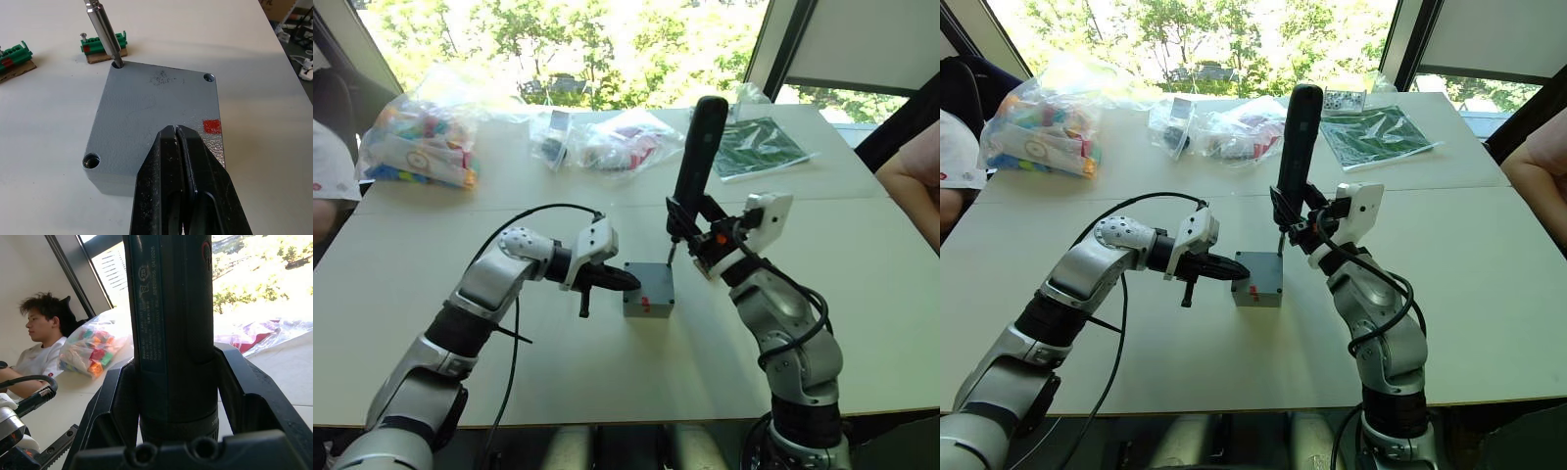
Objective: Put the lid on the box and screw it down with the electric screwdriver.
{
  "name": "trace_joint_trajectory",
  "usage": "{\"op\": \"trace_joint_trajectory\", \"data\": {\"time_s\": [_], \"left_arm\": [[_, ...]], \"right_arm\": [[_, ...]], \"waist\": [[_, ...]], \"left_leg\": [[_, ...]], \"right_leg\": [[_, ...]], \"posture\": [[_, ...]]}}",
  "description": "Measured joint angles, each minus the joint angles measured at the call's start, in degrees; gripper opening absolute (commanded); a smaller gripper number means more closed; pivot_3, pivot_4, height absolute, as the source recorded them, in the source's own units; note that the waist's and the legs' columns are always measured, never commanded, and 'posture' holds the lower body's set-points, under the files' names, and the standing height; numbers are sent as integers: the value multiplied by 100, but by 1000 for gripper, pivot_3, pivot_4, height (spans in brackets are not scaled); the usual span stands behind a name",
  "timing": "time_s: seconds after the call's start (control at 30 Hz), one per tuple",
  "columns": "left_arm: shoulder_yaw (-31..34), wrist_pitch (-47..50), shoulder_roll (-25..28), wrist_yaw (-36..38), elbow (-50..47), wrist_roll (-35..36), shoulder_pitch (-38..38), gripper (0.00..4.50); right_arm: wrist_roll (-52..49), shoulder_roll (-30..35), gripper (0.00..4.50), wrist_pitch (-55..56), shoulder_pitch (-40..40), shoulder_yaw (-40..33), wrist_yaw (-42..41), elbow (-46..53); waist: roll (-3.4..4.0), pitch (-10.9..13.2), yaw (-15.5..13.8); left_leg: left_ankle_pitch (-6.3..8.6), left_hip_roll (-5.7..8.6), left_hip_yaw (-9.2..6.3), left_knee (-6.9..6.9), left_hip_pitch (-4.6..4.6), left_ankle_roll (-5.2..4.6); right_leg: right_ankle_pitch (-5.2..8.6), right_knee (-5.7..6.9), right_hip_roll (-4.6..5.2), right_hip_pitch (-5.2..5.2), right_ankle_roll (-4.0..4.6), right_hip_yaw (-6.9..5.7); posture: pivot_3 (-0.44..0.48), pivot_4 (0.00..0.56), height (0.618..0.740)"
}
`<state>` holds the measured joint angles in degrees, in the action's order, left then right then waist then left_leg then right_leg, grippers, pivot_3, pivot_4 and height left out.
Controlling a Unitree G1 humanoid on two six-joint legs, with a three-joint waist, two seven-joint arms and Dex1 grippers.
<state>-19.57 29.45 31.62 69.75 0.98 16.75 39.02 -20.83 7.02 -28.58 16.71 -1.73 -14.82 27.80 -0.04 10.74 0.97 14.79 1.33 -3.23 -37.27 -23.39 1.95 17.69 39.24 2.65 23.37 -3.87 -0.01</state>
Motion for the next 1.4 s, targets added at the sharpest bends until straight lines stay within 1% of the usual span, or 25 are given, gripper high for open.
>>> {"op": "trace_joint_trajectory", "data": {"time_s": [0.23, 0.43, 0.57, 0.8, 0.97, 1.03, 1.1, 1.23, 1.4], "left_arm": [[0, 1, -3, -18, -2, -1, -10, 0], [-4, -5, -3, -33, 1, -34, -48, 0], [-10, -4, -8, -32, 2, -110, -56, 0], [-9, -16, -18, 0, 13, -128, -58, 0], [-14, -67, -26, 16, 60, -135, -57, 0], [-27, -99, -28, 19, 79, -152, -58, 0], [-54, -126, -29, 29, 113, -178, -58, 0], [-60, -136, -29, 61, 128, -232, -60, 0], [-101, -146, -28, 103, 130, -249, -70, 0]], "right_arm": [[178, 97, 1908, 390, -86, 123, -56, -119], [256, 87, 1908, 803, -442, 238, -76, -77], [325, -22, 1908, 1043, -646, 306, 79, -53], [596, -244, 1908, 1225, -649, 485, 384, -104], [1008, -23, 1908, 1502, -785, 795, 313, -73], [1156, 98, 1908, 1616, -873, 899, 266, -37], [1322, 116, 1908, 1736, -1018, 996, 285, -17], [1520, 126, 1908, 1929, -1232, 1085, 344, 9], [1641, 161, 1908, 1929, -1239, 1127, 338, -12]], "waist": [[-2, -3, -3], [-14, -43, -7], [-20, -64, -4], [-20, -66, -5], [-27, -74, -4], [-35, -80, -4], [-42, -85, -7], [-66, -118, -10], [-78, -144, -25]], "left_leg": [[0, 0, 0, -1, 2, 0], [1, 0, -1, 0, 10, -1], [1, 0, -1, 0, 25, -2], [1, 0, -2, 2, 31, -2], [1, 0, -2, 2, 35, -2], [2, -1, -2, 9, 55, -3], [8, -1, -2, 21, 99, -12], [10, -1, -2, 20, 102, -15], [10, -2, -5, 20, 103, -15]], "right_leg": [[0, 0, 0, -2, 0, -1], [0, -3, 0, -14, 0, -1], [0, -2, 0, -29, 0, -1], [0, -3, -1, -35, 0, 0], [1, -4, -2, -39, 0, -1], [1, -12, -2, -59, 0, -1], [8, -23, -2, -103, 6, -1], [11, -23, -2, -107, 6, -1], [11, -23, -1, -108, 6, -2]], "posture": [[0, 150, 740], [0, 150, 740], [0, 150, 740], [0, 150, 740], [0, 150, 740], [0, 150, 740], [0, 150, 740], [0, 150, 740], [0, 150, 740]]}}
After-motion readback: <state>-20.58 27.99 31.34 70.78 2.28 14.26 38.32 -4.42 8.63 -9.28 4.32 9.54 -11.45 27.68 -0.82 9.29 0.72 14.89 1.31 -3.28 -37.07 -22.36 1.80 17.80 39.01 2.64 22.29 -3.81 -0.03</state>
